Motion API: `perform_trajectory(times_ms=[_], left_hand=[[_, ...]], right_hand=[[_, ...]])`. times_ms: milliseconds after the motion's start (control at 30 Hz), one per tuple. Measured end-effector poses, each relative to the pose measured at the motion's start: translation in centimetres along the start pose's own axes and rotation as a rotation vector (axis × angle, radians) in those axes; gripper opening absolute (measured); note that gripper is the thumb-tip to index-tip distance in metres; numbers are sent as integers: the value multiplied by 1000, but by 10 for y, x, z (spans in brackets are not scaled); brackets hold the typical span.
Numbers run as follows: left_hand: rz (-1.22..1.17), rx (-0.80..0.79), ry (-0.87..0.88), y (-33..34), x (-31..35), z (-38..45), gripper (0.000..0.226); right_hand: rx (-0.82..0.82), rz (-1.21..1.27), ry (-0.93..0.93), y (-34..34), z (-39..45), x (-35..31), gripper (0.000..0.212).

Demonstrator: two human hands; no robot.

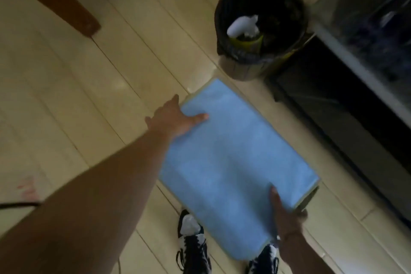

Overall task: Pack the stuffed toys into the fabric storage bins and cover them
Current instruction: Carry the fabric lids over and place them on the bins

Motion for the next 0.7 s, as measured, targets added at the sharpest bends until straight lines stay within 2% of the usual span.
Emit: perform_trajectory(times_ms=[67,100,167,267,333,400,500,633,700], left_hand=[[-198,-183,46,7,-8,23,84],[-262,-255,81,13,-12,29,68],[-363,-337,167,18,-21,36,56],[-528,-468,220,22,-32,39,41],[-565,-554,224,21,-37,39,57],[-610,-606,241,21,-38,42,78],[-669,-589,236,25,-39,39,68],[-739,-688,53,37,-64,18,60],[-847,-639,17,44,-80,4,48]], right_hand=[[11,9,-96,-1,15,9,103],[5,8,-137,-3,19,14,101],[-42,67,-200,-4,24,17,96],[-154,197,-212,0,23,14,70],[-222,269,-191,2,22,10,66],[-247,261,-193,2,25,6,80],[-207,211,-211,-3,29,4,82],[-131,142,-221,-8,26,-3,47],[-136,80,-234,-9,28,-14,37]])
Point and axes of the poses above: each hand's wrist, its own z-axis towards the middle knuckle, its own y-axis out of the palm, x = y × z, the point moved 4 cm from there along z, towards the middle knuckle, and after that the axes turned 13 degrees about -x, right-handed, at the moved point
